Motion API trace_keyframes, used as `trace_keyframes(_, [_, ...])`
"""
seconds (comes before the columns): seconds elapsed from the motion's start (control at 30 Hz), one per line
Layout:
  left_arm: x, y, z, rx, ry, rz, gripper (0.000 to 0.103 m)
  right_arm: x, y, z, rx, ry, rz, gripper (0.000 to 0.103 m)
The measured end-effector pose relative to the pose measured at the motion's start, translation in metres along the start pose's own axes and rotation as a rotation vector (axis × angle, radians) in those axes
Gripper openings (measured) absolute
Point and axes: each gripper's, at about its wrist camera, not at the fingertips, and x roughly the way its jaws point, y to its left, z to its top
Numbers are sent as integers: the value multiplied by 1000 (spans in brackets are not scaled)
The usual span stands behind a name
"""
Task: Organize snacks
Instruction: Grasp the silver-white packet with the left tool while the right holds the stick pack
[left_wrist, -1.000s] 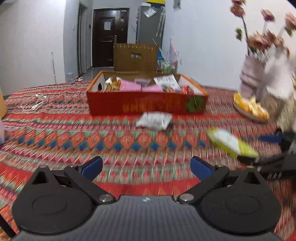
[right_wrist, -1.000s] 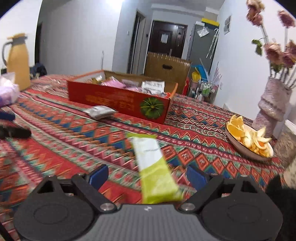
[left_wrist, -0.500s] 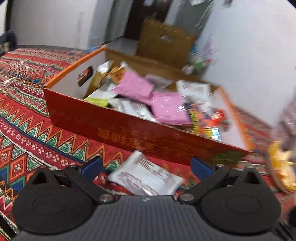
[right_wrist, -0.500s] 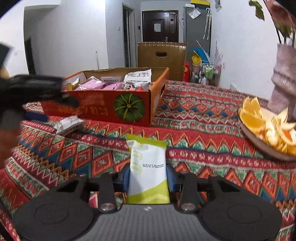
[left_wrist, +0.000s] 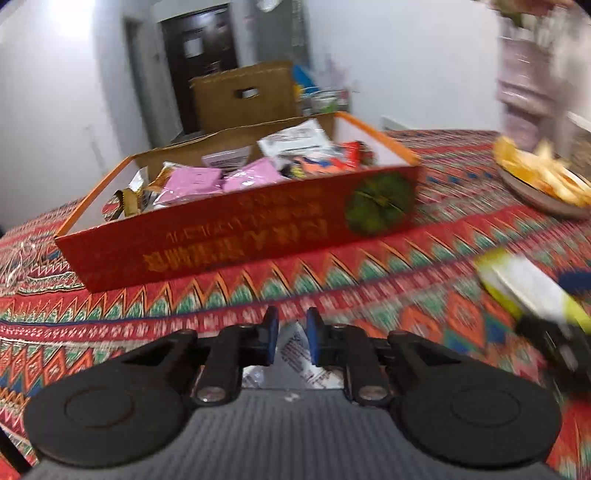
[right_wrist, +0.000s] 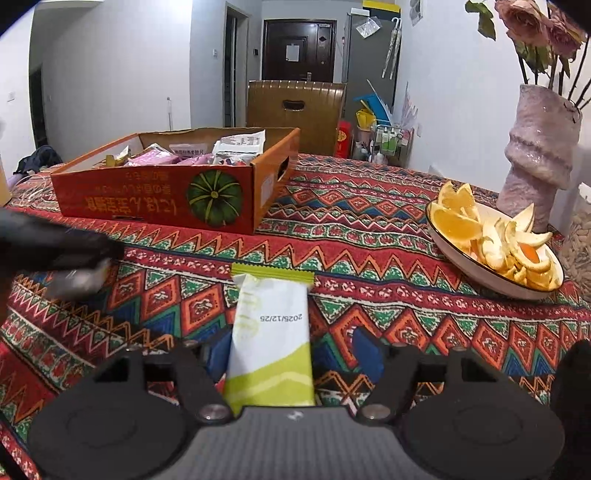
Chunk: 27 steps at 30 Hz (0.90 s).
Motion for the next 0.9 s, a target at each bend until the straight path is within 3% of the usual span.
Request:
trace_keyframes(0.1, [-37, 5, -21, 29, -65, -60, 22, -1, -1, -1, 9, 3, 4, 71])
trace_keyframes(0.17, [-54, 9, -30, 11, -63, -51, 73, -2, 1, -1, -2, 2, -8, 73])
trace_keyframes(0.23, [-70, 15, -39, -44, -59, -31, 78, -4, 2, -3, -10, 0, -11, 74])
trace_keyframes(0.33, [-77, 22, -46, -140, -5, -68, 84, -8, 2, -6, -2, 0, -4, 74])
trace_keyframes(0.47, [-55, 20, -40, -222, 54, -115, 85, -9, -2, -9, 20, -2, 8, 74])
trace_keyframes(0.6, [-32, 8, -32, -240, 70, -90, 82, -11, -3, -12, 33, -8, 21, 73])
trace_keyframes(0.63, [-29, 5, -30, -221, 58, -71, 76, -11, -4, -12, 34, -10, 22, 74])
trace_keyframes(0.67, [-27, 0, -29, -190, 51, -41, 60, -11, -4, -12, 35, -9, 24, 74])
trace_keyframes(0.7, [-27, -6, -29, -143, 37, -3, 52, -11, -4, -12, 35, -10, 27, 74])
trace_keyframes(0.77, [-31, -11, -31, -97, 26, -8, 43, -12, -5, -12, 37, -12, 32, 69])
trace_keyframes(0.9, [-48, -8, -39, -81, 40, -50, 41, -13, -7, -12, 40, -24, 36, 49])
